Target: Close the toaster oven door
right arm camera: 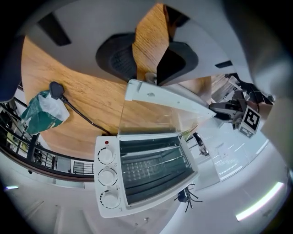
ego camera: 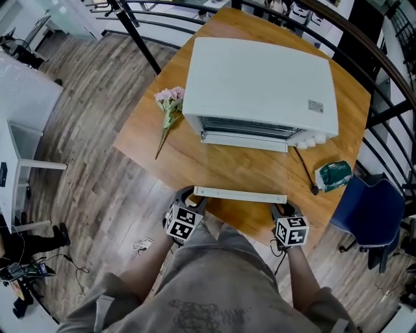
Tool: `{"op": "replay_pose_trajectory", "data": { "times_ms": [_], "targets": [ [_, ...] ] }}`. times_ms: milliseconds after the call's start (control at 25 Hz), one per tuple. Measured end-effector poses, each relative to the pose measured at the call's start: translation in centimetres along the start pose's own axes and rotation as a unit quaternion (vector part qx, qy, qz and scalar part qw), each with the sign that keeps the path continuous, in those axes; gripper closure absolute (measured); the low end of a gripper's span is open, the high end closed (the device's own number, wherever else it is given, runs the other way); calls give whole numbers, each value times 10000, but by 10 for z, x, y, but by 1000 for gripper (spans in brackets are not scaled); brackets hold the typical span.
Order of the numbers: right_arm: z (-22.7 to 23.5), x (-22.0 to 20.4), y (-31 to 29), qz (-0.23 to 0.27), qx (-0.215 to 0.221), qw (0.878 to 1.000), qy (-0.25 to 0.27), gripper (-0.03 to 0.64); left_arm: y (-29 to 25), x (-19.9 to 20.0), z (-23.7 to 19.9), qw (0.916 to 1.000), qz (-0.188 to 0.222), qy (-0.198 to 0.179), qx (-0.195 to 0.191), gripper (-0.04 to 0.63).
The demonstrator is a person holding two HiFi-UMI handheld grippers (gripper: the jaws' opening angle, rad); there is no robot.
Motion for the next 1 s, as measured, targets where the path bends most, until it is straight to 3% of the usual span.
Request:
{"op": "replay_pose_trajectory", "data": {
  "times_ms": [240,520,720,880,1000],
  "targets": [
    [-7,20,16,292,74,9995,48,464,15,17,-8,9997,144,99,-173,393],
    [-17,63,39,923,112,9955,180,469,37,57,-27,9939,639,545,-712,393],
    [-16,97,47,1301,258,9910,200,468,45,86,-40,9882,940,898,-813,393],
    [-14,125,53,1789,497,9825,-138,463,52,111,-52,9808,1316,1246,-715,398],
    [-10,146,55,1885,725,9783,-467,459,53,129,-61,9766,1433,1440,-710,400]
  ]
}}
Point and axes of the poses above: the fingertips, and each gripper's own axes: y backward along the fingers, z to its right, x out of its top, the point moved 7 cm from there along y, backward along the fingers, and after that the axes turned 15 degrees about x, right-handed, at the moved point
